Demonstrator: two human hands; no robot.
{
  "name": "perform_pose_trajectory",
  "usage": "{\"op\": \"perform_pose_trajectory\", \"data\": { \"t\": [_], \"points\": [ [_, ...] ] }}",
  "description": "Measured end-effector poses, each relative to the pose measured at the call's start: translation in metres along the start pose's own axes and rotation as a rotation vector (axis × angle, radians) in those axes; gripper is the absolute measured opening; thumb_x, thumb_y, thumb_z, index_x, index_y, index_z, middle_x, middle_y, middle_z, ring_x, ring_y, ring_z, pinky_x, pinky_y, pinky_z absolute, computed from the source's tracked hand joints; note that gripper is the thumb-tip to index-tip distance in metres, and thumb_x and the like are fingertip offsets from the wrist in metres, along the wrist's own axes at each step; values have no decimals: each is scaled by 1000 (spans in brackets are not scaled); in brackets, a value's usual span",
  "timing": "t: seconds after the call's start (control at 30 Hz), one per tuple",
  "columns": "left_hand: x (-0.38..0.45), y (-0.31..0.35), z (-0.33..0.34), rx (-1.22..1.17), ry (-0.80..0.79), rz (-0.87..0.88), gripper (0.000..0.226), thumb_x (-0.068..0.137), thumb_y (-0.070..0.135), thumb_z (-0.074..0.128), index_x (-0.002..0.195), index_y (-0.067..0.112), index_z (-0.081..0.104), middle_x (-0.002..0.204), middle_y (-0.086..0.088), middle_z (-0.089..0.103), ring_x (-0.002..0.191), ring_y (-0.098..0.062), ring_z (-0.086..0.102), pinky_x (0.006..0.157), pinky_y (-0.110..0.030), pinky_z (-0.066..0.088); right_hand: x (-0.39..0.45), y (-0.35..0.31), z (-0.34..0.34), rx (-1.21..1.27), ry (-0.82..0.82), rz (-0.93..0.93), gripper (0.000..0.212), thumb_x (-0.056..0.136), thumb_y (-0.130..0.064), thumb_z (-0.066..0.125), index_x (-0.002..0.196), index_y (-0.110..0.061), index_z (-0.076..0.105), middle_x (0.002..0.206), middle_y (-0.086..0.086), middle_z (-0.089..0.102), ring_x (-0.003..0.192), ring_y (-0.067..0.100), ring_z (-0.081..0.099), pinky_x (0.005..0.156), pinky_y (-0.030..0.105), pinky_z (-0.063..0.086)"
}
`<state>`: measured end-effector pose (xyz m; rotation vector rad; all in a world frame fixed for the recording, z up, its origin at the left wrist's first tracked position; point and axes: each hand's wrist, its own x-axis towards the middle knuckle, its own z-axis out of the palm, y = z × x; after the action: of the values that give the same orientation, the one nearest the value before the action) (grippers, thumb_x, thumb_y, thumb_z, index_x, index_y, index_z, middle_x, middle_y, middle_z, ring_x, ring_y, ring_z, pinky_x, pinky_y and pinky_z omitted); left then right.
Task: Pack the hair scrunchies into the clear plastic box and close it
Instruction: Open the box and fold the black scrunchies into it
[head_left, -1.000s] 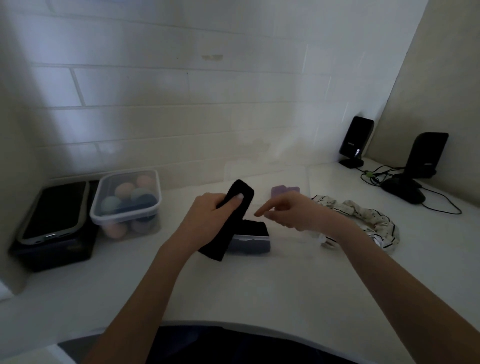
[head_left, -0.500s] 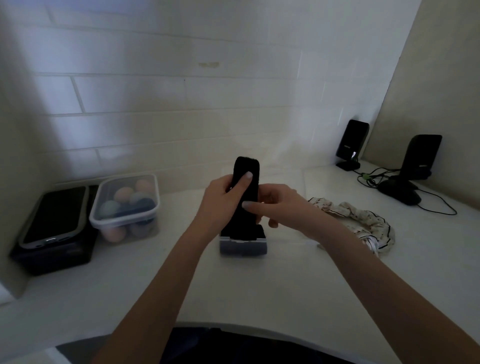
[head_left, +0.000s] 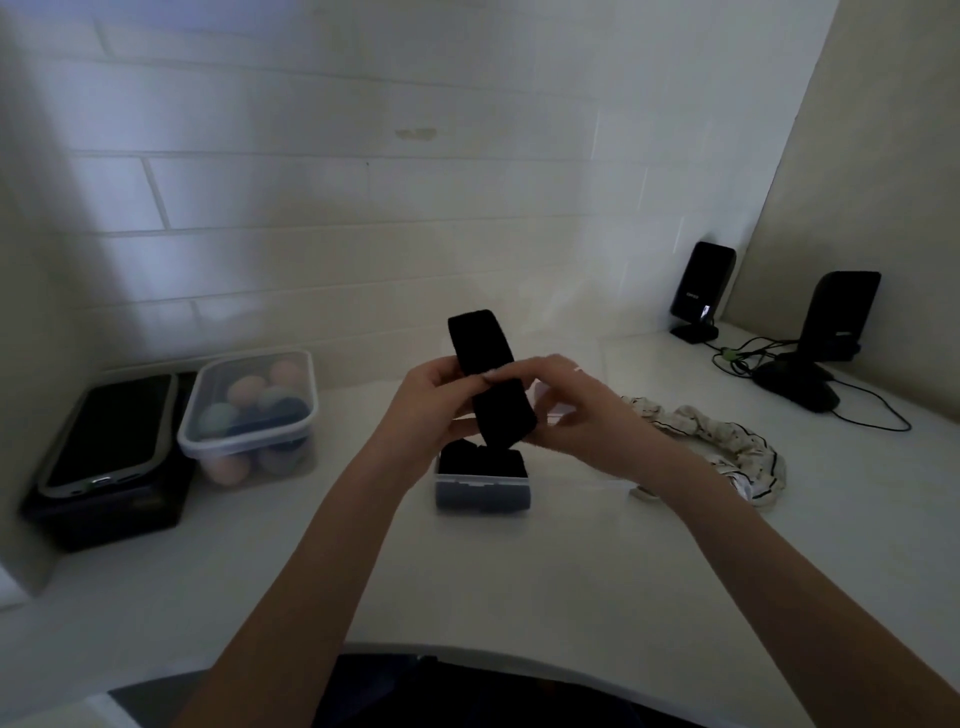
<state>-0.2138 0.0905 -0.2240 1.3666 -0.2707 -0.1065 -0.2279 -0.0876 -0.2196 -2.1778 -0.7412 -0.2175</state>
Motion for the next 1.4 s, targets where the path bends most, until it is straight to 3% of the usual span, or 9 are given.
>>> {"op": "perform_pose_trajectory", "data": {
  "t": [0.1,0.3,0.4,0.53,0.73,0.9,1.07,1.2,1.4],
  "points": [
    [-1,-3,3,13,-24,-43,21,89,8,56,108,6,64,90,-7,73,77,-17,71,68,-31,59,2,-3,3,27,137,-13,35,75,-15,76,90,-43,60,93,-16,46,71,3,50,66,11,42],
    [2,-6,11,-117,1,-53,22,89,11,57,108,2,63,83,-4,75,76,-15,72,64,-24,57,-2,-4,7,94,150,93,21,80,-27,69,73,-44,58,87,-22,52,70,-3,53,82,37,42],
    [2,-9,14,-62,21,-1,24,86,1,58,109,-1,63,85,-9,74,79,-19,73,66,-22,57,-1,-6,11,209,308,131,17,85,-21,65,71,-25,57,69,-8,52,53,1,48,63,25,39],
    [-1,-10,17,86,2,24,25,84,-5,57,108,-1,64,85,-13,72,77,-24,73,69,-25,59,0,-5,11,256,409,192,23,84,-24,65,65,-15,56,59,-1,50,57,12,43,55,24,36],
    [-4,-11,19,155,-109,-7,15,85,3,60,95,10,68,80,-2,76,77,-22,74,70,-25,59,-1,-2,17,242,485,221,22,85,-25,64,68,-15,54,73,6,55,63,8,50,59,19,41],
    [-3,-11,18,218,-170,-50,18,89,3,54,102,6,66,91,-7,75,82,-23,73,75,-29,59,-2,-2,12,440,481,259,18,86,-7,61,77,-16,48,76,2,62,71,12,57,57,18,45],
    [-2,-5,24,-7,-81,-190,17,93,12,46,91,7,62,91,-12,69,86,-24,69,79,-35,58,-4,-1,8,497,463,268,20,84,-1,61,83,-17,49,84,9,67,78,22,63,67,34,50],
    [-4,-12,25,292,-131,-45,24,90,21,57,107,6,62,104,-12,70,93,-20,70,79,-29,59,-4,-2,9,447,446,254,16,85,-6,61,89,-21,53,90,21,64,78,27,63,68,41,55],
    [-3,-14,20,387,-106,-13,27,81,20,69,103,6,66,95,-11,74,83,-17,73,75,-27,59,-4,-7,7,433,367,269,6,93,-16,55,96,-13,58,83,15,71,75,19,68,68,34,58]
  ]
}}
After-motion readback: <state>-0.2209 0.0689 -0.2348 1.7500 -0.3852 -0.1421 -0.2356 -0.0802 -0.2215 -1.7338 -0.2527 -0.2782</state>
